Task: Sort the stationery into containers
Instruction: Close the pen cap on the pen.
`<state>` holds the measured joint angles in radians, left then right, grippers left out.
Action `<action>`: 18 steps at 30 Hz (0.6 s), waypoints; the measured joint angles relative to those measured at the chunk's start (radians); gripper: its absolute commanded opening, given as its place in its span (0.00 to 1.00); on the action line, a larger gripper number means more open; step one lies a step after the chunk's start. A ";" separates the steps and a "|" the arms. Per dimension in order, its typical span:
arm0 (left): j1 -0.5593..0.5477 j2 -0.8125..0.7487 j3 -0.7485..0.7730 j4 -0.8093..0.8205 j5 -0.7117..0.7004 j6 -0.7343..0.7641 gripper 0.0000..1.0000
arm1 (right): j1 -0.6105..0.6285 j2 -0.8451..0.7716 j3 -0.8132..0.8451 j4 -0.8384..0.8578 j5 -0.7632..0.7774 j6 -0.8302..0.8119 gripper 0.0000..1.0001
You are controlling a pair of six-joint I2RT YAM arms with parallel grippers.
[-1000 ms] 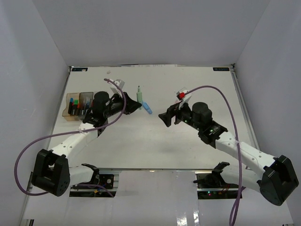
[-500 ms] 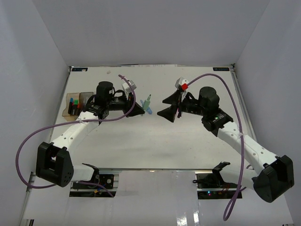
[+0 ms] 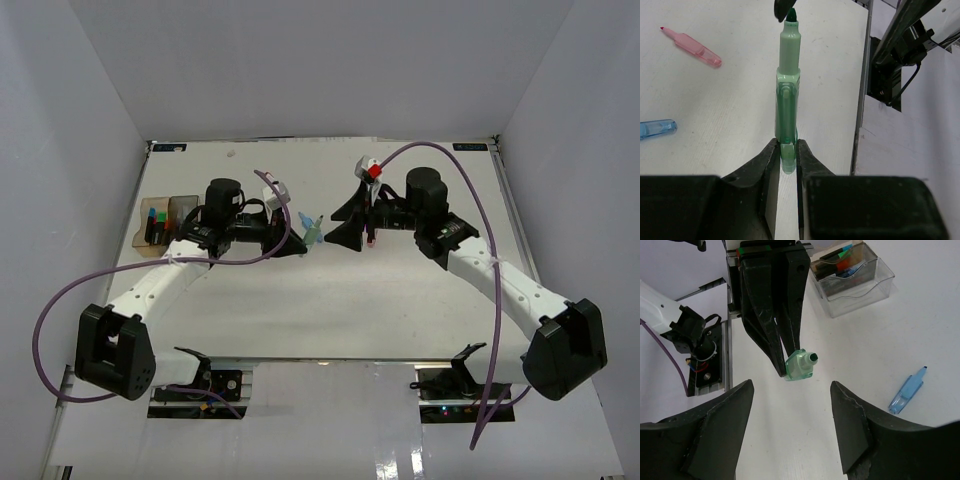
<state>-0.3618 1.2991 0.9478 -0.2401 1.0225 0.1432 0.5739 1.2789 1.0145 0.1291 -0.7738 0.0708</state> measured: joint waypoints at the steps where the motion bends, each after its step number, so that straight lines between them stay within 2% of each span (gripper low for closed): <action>1: 0.000 -0.003 -0.003 0.000 0.005 0.002 0.00 | 0.003 0.010 0.005 0.000 -0.005 0.001 0.68; 9: 0.000 -0.012 -0.012 0.000 0.023 0.009 0.00 | 0.037 0.084 0.050 -0.018 -0.027 0.000 0.63; 18: 0.000 -0.019 -0.025 -0.001 0.055 0.011 0.00 | 0.049 0.110 0.070 -0.023 -0.041 -0.003 0.50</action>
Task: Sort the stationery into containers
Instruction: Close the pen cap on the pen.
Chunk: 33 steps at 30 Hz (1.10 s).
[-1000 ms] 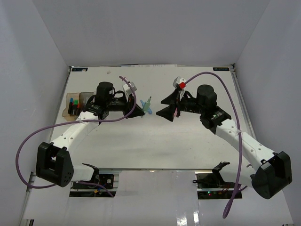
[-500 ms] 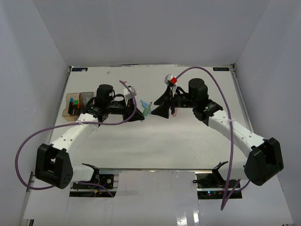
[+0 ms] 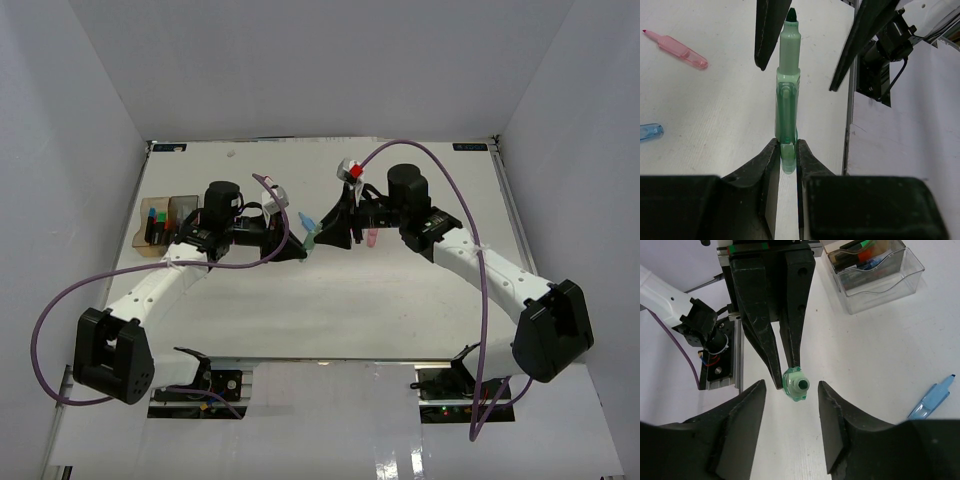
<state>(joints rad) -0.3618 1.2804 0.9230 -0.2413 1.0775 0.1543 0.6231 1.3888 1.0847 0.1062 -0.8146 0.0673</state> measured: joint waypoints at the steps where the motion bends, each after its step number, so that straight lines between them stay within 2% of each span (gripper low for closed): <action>1: 0.000 -0.003 0.000 0.000 0.005 0.000 0.00 | 0.000 0.002 0.000 0.000 0.000 -0.001 0.49; 7: 0.000 -0.023 -0.001 0.000 0.027 0.004 0.00 | 0.001 0.005 0.000 0.000 0.000 -0.002 0.37; 25: -0.002 -0.024 -0.001 0.000 0.050 0.002 0.00 | 0.002 0.009 0.000 0.013 -0.037 0.000 0.35; 33: -0.002 -0.023 -0.001 0.000 0.050 0.002 0.00 | 0.002 0.009 0.027 0.024 -0.046 0.001 0.25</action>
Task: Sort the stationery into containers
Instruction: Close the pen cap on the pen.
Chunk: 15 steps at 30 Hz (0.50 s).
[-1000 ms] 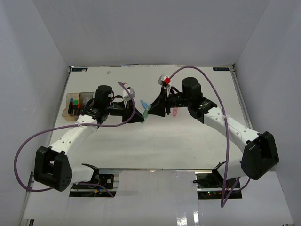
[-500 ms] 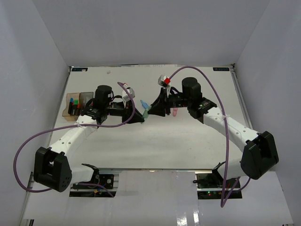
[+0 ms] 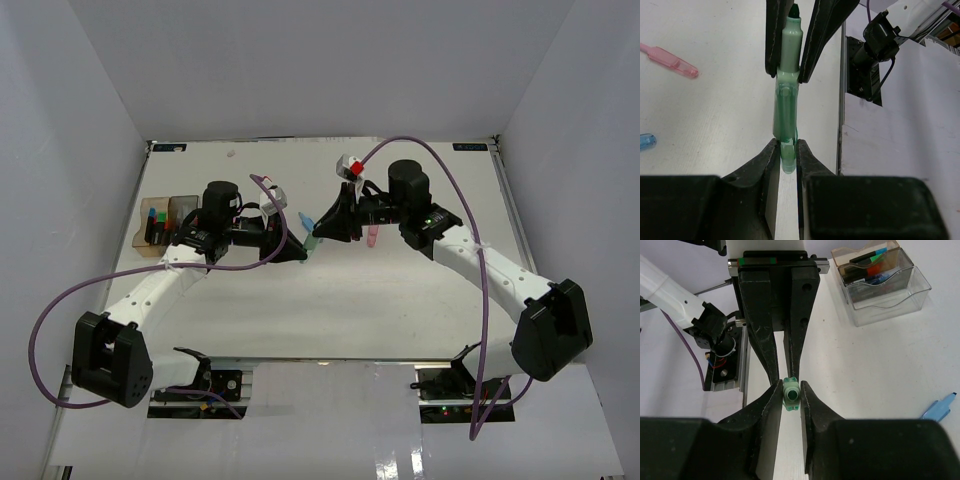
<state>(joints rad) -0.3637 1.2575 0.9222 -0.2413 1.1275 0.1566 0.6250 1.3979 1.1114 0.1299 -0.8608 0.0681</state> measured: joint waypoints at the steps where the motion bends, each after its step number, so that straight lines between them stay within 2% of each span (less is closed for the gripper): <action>1: 0.000 0.001 0.000 0.000 0.000 0.000 0.00 | 0.000 0.000 0.004 0.000 -0.002 0.000 0.23; 8: 0.000 0.001 0.000 0.000 0.000 0.000 0.00 | 0.000 0.000 0.005 -0.001 -0.003 -0.004 0.14; 15: -0.002 0.010 0.000 0.005 -0.013 -0.001 0.00 | 0.000 0.000 0.014 -0.031 0.016 -0.047 0.11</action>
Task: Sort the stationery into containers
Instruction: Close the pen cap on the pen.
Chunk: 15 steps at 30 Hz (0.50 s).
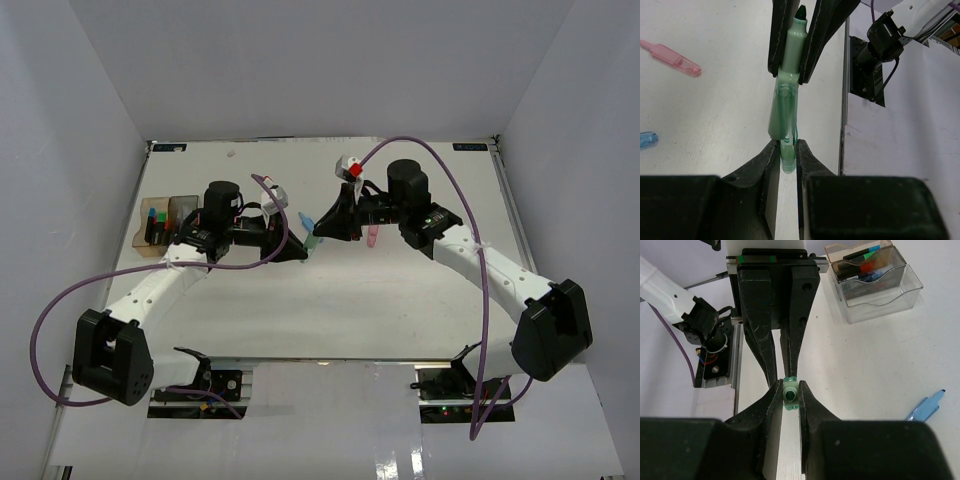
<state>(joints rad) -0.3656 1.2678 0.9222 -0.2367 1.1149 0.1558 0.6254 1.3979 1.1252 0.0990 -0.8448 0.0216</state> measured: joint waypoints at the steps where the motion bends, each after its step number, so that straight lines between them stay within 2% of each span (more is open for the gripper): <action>1: 0.000 0.002 0.000 0.001 0.000 0.000 0.00 | 0.001 0.000 0.002 -0.005 0.005 -0.007 0.11; 15: -0.003 0.022 0.000 0.013 -0.006 -0.007 0.00 | 0.004 0.000 0.018 -0.056 0.032 -0.071 0.10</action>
<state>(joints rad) -0.3683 1.2896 0.9226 -0.2234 1.1091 0.1486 0.6296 1.3979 1.1427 0.0433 -0.8131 -0.0498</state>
